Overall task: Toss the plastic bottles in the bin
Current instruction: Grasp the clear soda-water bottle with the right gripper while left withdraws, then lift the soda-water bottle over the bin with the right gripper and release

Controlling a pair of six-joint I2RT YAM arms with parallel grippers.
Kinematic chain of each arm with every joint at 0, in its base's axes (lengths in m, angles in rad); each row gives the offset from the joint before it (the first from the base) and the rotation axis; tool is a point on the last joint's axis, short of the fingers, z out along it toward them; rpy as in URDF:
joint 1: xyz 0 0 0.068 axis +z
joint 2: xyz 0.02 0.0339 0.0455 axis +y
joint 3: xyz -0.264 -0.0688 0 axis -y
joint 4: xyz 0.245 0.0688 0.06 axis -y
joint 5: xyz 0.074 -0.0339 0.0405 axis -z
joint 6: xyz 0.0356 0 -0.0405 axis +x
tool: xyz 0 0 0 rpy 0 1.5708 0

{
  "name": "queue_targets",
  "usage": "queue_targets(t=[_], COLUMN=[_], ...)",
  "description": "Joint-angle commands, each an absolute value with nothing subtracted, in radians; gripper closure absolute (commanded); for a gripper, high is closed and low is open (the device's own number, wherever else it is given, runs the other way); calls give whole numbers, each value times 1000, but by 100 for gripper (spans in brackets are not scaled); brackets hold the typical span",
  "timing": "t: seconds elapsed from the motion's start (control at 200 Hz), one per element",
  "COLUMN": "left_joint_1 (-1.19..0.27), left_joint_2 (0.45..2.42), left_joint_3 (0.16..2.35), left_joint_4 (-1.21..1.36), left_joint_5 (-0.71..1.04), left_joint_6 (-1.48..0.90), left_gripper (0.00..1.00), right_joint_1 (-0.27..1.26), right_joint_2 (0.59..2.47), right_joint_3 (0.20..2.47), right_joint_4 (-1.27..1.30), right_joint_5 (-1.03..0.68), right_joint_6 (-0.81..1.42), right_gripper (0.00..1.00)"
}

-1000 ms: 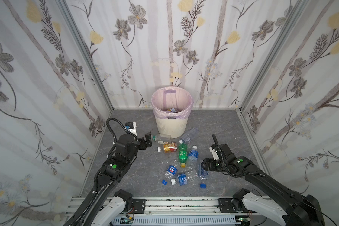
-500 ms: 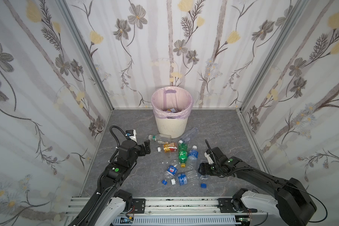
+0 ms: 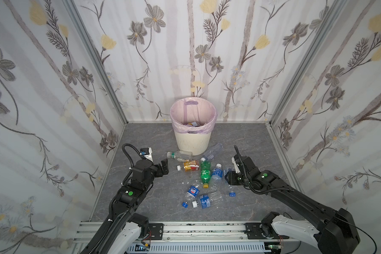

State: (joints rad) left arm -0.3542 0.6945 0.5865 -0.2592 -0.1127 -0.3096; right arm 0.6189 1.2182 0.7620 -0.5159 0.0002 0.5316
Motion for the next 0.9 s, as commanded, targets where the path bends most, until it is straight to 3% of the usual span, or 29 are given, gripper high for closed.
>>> queue_targets(t=[0.0, 0.175, 0.315, 0.465, 0.595, 0.625, 0.68, 0.72, 0.804, 0.899], left_joint_1=[-351, -352, -352, -351, -351, -352, -351, -352, -353, -353], left_joint_2=[687, 690, 694, 731, 758, 757, 747, 740, 722, 703], left_joint_3=[586, 588, 588, 596, 614, 619, 626, 630, 636, 638], left_joint_4=[-247, -247, -249, -247, -248, -249, -249, -249, -249, -256], left_joint_5=[-139, -119, -91, 0, 28, 36, 51, 67, 100, 123], left_joint_6=[-336, -325, -324, -293, -292, -290, -289, -288, -286, -284], left_gripper=[0, 0, 0, 0, 0, 0, 0, 0, 0, 0], right_joint_1=[621, 618, 615, 605, 588, 584, 571, 562, 533, 510], right_joint_2=[1147, 1046, 1084, 1286, 1603, 1702, 1870, 1983, 2135, 2114], right_joint_3=[847, 975, 1125, 1344, 1698, 1816, 2049, 2188, 2415, 2382], right_joint_4=[-505, -418, -333, -231, -183, -210, -284, -346, -453, -485], right_joint_5=[48, 55, 13, -67, -134, -135, -130, -108, -139, -168], right_joint_6=[475, 419, 361, 305, 305, 314, 325, 332, 358, 363], right_gripper=[47, 48, 47, 48, 48, 43, 13, 2, 0, 0])
